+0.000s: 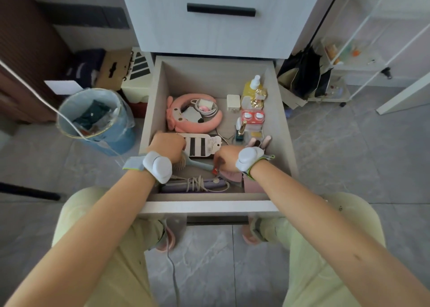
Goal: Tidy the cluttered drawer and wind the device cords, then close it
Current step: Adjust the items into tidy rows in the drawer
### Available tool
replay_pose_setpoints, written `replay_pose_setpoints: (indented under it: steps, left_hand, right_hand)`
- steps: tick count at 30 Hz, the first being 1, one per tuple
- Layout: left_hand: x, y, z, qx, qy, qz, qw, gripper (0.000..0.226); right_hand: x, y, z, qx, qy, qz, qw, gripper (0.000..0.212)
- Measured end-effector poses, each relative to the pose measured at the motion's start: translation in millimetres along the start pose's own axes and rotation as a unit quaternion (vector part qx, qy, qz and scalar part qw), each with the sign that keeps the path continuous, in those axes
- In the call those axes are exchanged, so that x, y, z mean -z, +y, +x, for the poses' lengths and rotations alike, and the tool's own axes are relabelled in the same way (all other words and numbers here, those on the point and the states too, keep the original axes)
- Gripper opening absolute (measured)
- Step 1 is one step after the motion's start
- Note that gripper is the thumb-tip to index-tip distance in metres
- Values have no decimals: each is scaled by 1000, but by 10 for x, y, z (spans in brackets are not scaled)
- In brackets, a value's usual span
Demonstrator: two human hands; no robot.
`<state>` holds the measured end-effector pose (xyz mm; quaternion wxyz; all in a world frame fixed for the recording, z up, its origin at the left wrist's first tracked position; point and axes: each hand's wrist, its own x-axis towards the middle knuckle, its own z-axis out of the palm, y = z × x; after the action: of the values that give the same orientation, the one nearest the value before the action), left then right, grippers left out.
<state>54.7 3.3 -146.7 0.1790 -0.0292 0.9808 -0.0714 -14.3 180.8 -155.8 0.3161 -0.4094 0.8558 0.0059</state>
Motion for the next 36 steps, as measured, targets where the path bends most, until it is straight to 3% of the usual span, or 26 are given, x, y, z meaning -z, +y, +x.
replay_pose_setpoints:
  steps: [6,24,36]
  left_hand:
    - [-29,47,19,-4,-58,-52,997,29]
    - [-99,133,67,-16,-64,-16,998,24]
    - [-62,136,60,-3,-78,-27,997,24]
  right_hand:
    - [-118,-124,65,-8,69,-96,993,28]
    - [-204,-137,144,-6,36,-153,988,21]
    - [-248,-225,204,-24,25,-235,971,35]
